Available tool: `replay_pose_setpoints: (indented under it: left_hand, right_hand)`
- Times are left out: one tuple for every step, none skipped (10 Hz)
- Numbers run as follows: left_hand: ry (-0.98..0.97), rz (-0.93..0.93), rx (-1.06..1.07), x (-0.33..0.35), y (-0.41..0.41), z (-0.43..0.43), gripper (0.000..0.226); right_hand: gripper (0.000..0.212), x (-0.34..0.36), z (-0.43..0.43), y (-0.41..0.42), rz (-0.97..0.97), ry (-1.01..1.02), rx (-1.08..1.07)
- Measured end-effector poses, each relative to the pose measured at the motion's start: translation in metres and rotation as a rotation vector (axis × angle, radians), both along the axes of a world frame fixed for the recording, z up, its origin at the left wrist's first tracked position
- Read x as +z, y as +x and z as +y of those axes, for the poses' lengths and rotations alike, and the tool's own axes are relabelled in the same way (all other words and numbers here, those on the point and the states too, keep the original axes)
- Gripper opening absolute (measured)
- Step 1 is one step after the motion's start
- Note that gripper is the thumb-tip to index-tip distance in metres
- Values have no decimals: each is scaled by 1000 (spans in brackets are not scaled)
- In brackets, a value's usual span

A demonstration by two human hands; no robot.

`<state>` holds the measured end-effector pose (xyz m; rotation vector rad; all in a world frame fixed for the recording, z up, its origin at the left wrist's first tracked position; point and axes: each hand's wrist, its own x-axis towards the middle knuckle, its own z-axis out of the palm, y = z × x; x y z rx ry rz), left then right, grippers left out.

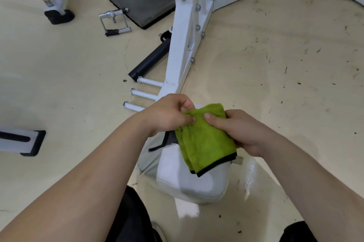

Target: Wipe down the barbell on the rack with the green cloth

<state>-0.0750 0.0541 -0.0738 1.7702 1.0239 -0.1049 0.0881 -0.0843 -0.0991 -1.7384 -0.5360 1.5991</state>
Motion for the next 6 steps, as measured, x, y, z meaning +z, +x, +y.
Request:
replay_pose_setpoints:
  left_hand:
    - [61,68,-4,-11,1,2,27]
    - [220,264,-13,-28,1,6,62]
    - [315,277,-7,-34,3,9,62]
    - [369,117,96,-30,10,11,40]
    - [431,-19,118,-18,19,5,25]
    - [534,-280,112,-5,33,-10,12]
  right_hand:
    - [50,-12,0,-16,-39,-53,-66]
    - [43,-18,-1,-20,-271,-139,32]
    - [36,-15,0,-11,-502,-136,119]
    - [38,-12,2,0,-636,-63,116]
    - [28,-1,4,2,-613,35,59]
    - [23,13,7,5,-706,207,-99]
